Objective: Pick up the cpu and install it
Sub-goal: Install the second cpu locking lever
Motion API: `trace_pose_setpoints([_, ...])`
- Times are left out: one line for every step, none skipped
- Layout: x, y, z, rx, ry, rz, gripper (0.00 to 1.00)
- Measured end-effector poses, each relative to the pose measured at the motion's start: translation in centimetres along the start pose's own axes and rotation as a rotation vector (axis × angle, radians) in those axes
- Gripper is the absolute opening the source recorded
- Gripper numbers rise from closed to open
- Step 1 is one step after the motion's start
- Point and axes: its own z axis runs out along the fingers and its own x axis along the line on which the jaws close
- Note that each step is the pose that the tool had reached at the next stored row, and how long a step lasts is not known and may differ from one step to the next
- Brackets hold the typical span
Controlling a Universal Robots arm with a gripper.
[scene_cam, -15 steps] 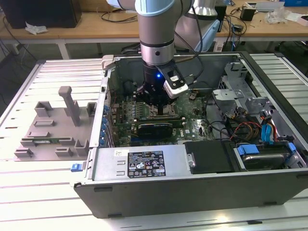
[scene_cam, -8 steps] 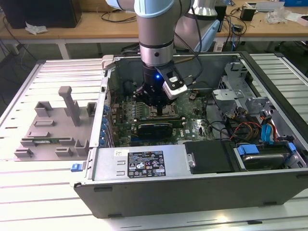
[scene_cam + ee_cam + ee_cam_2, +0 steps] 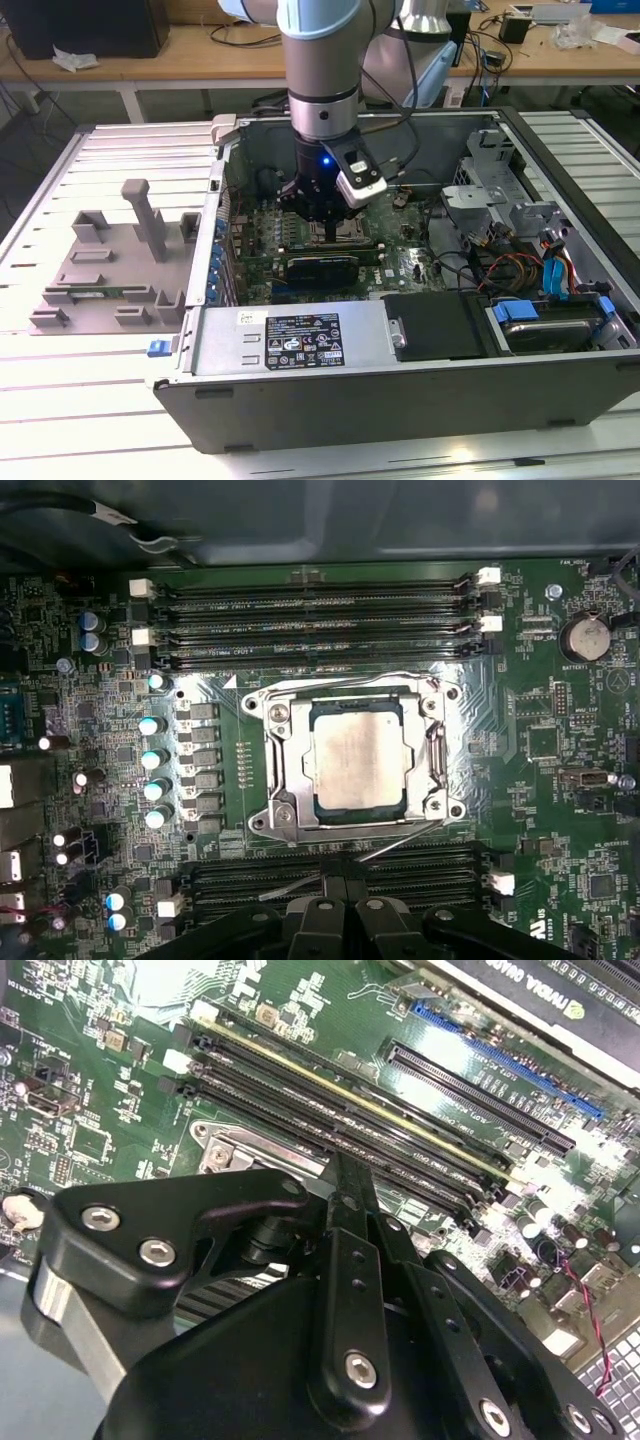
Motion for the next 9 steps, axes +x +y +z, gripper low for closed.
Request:
trace_pose_setpoints([0.00,0.00,0.00,0.0001,0.0000,0.000,0.11])
trace_pose_setpoints([0.00,0.00,0.00,0.0002,0.0001,0.000,0.11])
trace_pose_setpoints([0.01,0.00,0.01,0.0001,0.0000,0.000,0.11])
trace_pose_setpoints([0.01,0.00,0.01,0.0000,0.0000,0.000,0.11])
trace_pose_setpoints([0.01,0.00,0.01,0.0000,0.0000,0.000,0.11])
trace_pose_setpoints([0.01,0.00,0.01,0.0000,0.0000,0.000,0.11])
trace_pose_setpoints([0.03,0.00,0.02,0.0000,0.0000,0.000,0.11])
trace_pose_setpoints([0.05,0.00,0.03,0.0000,0.0000,0.000,0.11])
trace_pose_setpoints([0.20,-0.01,0.07,-0.0002,-0.0001,0.000,0.11])
